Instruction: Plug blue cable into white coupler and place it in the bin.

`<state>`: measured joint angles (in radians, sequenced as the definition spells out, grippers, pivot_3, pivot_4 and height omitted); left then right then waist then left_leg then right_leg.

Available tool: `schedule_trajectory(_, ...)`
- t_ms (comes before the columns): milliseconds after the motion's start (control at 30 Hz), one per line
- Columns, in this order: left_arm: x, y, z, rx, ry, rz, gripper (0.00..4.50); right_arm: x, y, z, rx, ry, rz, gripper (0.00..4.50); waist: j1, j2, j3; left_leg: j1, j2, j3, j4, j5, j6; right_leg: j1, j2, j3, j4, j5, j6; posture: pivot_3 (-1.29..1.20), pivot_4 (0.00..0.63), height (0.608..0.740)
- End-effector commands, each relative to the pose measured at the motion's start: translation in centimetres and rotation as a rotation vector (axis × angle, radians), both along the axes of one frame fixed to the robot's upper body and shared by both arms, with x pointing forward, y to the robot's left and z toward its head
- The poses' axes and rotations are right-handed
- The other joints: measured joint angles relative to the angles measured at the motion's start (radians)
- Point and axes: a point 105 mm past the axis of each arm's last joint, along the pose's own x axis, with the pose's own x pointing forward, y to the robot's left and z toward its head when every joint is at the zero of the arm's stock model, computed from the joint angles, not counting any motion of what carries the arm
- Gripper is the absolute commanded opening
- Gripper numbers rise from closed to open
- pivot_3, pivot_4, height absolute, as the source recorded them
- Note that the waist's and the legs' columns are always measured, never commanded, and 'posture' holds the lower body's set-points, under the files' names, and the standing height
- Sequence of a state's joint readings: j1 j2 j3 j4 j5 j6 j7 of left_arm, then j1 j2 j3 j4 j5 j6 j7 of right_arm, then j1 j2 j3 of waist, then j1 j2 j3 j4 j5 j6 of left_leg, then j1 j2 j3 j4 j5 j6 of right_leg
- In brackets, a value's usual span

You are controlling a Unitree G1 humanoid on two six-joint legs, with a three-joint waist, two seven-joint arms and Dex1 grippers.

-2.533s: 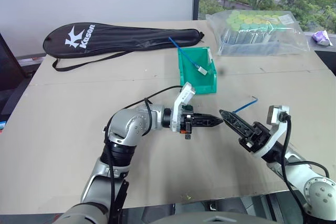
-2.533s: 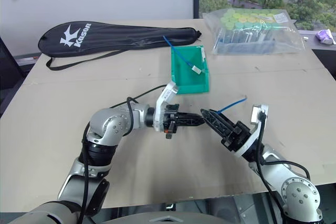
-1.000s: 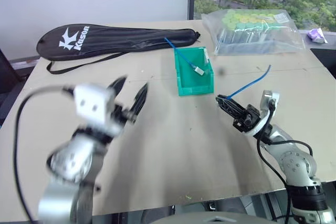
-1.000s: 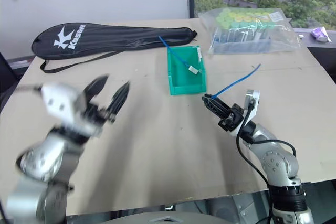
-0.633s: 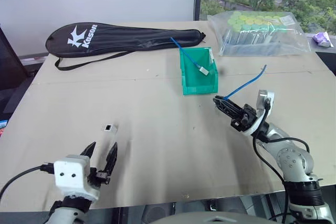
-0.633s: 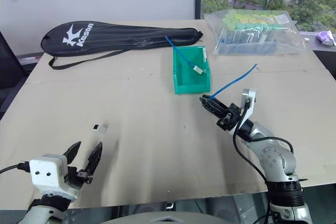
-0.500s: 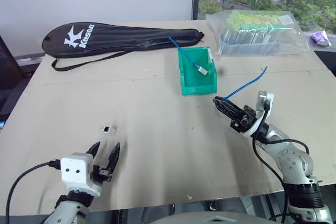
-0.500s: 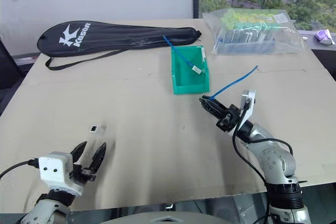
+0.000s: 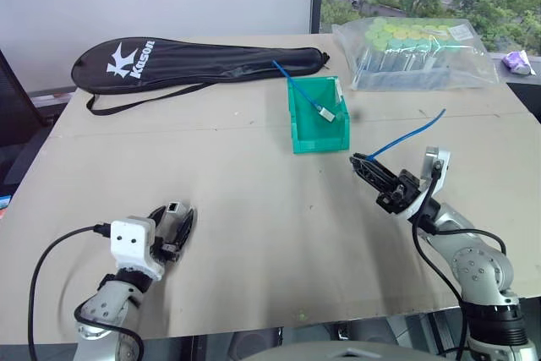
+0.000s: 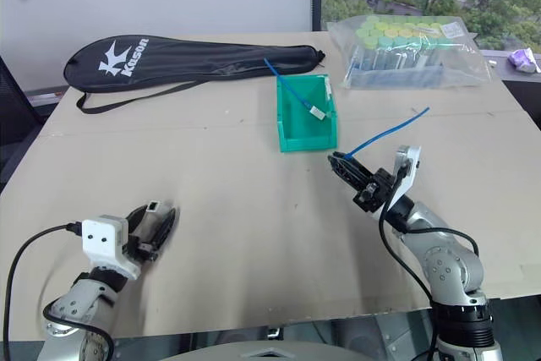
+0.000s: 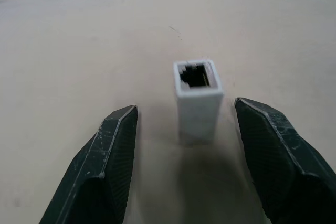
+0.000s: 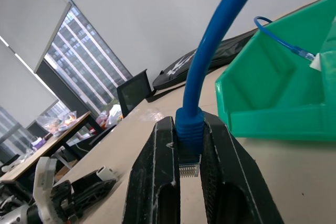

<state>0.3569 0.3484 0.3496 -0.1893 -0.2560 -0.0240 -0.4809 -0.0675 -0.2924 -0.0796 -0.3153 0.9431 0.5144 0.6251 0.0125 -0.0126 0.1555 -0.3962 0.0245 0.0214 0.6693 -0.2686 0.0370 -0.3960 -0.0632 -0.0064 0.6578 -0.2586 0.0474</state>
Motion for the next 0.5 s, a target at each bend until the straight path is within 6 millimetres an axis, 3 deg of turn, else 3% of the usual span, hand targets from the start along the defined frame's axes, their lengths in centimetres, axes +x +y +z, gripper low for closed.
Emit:
schedule_trajectory(33,-0.2,0.0,-1.3,0.011,0.05,-0.019,1.63,-0.4,-0.2,1.5,0.007,-0.061,-0.008,0.0,0.0,0.002,-0.001,0.0,0.0,0.0,0.0,0.0,0.0,0.0,0.0,0.0,0.0,0.0,0.0,0.0,0.15,0.74)
schedule_trajectory(133,-0.5,-0.2,-1.8,0.01,0.065,-0.035,0.31,-0.4,-0.3,1.6,0.005,-0.062,-0.012,0.0,0.0,0.003,-0.002,0.0,0.0,0.0,0.0,0.0,0.0,0.0,-0.001,0.0,0.0,0.0,0.0,0.0,0.15,0.74)
schedule_trajectory(300,-0.3,-1.8,-2.4,-0.03,0.085,-0.126,0.34,-0.4,0.0,1.8,-0.013,-0.077,-0.009,0.0,0.0,0.007,-0.004,0.0,0.0,0.001,0.0,0.0,0.0,0.0,-0.002,0.0,0.0,-0.001,-0.003,0.0,0.15,0.74)
schedule_trajectory(367,0.7,-3.8,-1.8,-0.098,0.079,-0.23,0.34,-0.6,0.4,2.1,-0.045,-0.106,0.019,0.0,0.003,0.008,-0.004,0.0,0.0,0.0,0.0,0.0,0.0,0.0,-0.003,0.0,0.0,-0.002,-0.003,0.0,0.15,0.74)
schedule_trajectory(500,3.6,-9.2,0.0,-0.073,0.038,-0.524,0.34,-0.8,1.3,2.4,-0.161,-0.176,0.075,0.0,0.011,0.008,-0.005,0.0,-0.003,0.0,0.001,0.0,0.001,0.001,-0.004,-0.002,-0.001,-0.002,-0.003,0.0,0.15,0.74)
